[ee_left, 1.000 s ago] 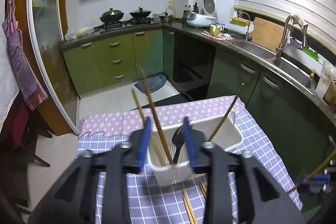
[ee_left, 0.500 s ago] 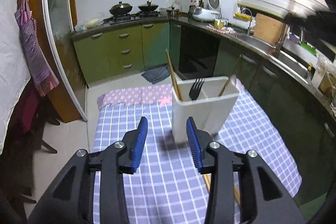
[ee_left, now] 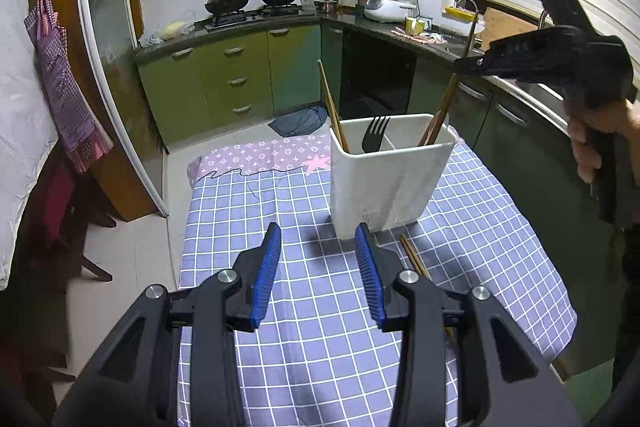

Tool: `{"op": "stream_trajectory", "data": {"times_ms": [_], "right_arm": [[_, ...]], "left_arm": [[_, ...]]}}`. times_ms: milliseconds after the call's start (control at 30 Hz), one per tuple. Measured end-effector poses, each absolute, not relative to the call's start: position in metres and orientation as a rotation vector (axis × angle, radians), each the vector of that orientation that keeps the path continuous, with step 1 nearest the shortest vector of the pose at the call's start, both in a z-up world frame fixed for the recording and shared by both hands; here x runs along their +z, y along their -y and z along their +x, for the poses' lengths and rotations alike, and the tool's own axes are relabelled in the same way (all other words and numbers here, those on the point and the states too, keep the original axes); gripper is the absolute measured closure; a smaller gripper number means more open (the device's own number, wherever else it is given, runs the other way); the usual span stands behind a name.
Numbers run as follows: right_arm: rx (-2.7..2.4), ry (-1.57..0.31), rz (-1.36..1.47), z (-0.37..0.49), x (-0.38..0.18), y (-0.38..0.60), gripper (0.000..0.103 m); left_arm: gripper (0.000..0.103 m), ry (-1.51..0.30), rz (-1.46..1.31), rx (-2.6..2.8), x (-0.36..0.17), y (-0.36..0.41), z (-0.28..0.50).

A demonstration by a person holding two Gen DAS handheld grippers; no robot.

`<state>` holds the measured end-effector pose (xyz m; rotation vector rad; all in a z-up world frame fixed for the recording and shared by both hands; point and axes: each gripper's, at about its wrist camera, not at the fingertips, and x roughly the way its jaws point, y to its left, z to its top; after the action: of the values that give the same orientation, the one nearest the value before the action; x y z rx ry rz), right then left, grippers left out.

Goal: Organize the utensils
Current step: 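Drop the chopstick into the caddy with the left tool while the right tool lowers its chopstick in, then grasp a wooden chopstick on the cloth with the left tool while the right tool approaches the chopsticks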

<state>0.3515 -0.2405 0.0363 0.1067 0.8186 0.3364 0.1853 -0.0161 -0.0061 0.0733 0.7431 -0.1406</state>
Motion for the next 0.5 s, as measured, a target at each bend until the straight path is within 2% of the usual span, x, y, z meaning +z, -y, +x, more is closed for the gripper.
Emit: {"op": "stream_trajectory", "data": {"times_ms": [233,333,500], "right_arm": [[0.376,-0.752,0.111,0.318,0.053,0.25,0.087],[0.394,-0.727,0.097,0.285,0.059,0.261,0.072],[0.36,-0.856,0.049,0.256,0.005,0.277,0.07]], "left_arm": [[0.066,-0.762,0.088,-0.149,-0.008,0.024,0.186],[0.066,-0.788,0.089,-0.146,-0.013,0.028,0.188],[0.066,-0.902,0.094,-0.126,-0.036,0.039,0.196]]}}
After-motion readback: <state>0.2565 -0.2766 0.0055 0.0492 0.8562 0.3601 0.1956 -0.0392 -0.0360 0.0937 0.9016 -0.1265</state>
